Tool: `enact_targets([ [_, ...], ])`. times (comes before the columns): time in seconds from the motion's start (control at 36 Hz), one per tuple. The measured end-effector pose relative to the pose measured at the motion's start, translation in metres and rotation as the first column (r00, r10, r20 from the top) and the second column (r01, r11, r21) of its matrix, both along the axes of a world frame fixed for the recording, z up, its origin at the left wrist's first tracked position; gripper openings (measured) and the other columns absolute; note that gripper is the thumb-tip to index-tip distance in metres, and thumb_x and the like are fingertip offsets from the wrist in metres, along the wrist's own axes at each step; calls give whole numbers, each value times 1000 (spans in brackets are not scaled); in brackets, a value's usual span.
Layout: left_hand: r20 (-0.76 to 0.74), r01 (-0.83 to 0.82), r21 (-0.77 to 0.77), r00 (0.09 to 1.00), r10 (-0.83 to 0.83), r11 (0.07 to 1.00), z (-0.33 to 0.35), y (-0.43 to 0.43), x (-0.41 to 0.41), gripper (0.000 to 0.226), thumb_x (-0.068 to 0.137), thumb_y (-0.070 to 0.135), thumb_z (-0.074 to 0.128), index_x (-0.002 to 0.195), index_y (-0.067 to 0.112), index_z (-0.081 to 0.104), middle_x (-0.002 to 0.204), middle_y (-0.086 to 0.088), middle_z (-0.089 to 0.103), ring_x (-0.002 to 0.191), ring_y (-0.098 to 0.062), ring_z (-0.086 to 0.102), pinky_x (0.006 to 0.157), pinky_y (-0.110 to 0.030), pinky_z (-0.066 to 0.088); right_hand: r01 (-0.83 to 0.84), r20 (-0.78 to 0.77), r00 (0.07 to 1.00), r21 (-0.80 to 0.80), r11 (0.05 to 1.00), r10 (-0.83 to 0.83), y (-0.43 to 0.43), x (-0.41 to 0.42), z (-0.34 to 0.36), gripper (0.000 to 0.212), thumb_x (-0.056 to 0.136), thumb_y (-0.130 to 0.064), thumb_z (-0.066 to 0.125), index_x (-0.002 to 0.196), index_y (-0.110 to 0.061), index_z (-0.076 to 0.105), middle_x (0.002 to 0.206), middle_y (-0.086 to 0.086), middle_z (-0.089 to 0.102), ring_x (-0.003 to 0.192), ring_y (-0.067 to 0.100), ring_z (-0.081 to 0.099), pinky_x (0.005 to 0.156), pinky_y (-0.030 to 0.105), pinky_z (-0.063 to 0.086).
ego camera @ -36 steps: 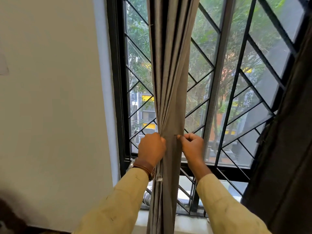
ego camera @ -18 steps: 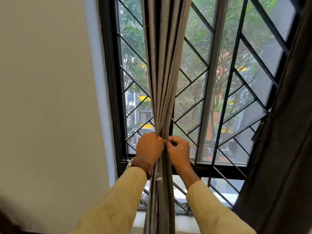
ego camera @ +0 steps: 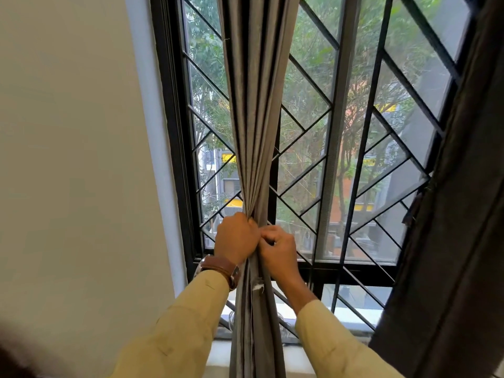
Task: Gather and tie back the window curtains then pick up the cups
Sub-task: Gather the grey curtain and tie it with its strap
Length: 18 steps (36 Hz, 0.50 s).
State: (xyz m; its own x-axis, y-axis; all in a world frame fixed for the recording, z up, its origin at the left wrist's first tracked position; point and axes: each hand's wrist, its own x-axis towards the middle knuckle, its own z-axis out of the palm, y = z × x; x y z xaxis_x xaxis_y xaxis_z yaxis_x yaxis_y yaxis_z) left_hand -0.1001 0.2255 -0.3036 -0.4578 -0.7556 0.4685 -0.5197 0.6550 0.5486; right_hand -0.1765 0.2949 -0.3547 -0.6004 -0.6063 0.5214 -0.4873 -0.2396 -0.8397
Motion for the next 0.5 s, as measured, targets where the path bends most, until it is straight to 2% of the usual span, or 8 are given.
enact_targets([
  [0.08,-2,4,5,1000,-4,1000,0,0,-1,29,94,24,46,80,3,61,74,-10,58,69,-27,55,62,-30,40,45,-30,999,18,999,-45,-1,-1,0,20,89,-4,65,79,-16,77,87,-8,66,79,0,63,67,13,51],
  [0.25,-25,37,23,999,-36,999,-3,-1,-2,33,96,28,44,85,4,63,83,-14,66,77,-28,62,74,-38,53,88,-47,995,8,996,-88,-4,3,-1,16,90,-8,64,81,-13,75,87,-11,63,79,3,62,64,10,48],
  [0.44,-8,65,8,998,-65,998,-1,0,1,37,100,31,39,86,5,61,85,-13,64,80,-27,59,74,-33,45,76,-46,996,35,996,-75,-6,4,-1,12,92,-11,63,83,-13,71,88,-14,58,78,-1,57,64,6,46],
  [0.5,-6,76,14,997,-75,997,-1,0,2,38,101,31,38,84,5,59,82,-10,62,79,-26,58,74,-32,45,70,-21,997,29,997,-70,-6,6,-2,11,92,-11,63,84,-17,67,87,-13,59,78,0,59,64,9,48],
])
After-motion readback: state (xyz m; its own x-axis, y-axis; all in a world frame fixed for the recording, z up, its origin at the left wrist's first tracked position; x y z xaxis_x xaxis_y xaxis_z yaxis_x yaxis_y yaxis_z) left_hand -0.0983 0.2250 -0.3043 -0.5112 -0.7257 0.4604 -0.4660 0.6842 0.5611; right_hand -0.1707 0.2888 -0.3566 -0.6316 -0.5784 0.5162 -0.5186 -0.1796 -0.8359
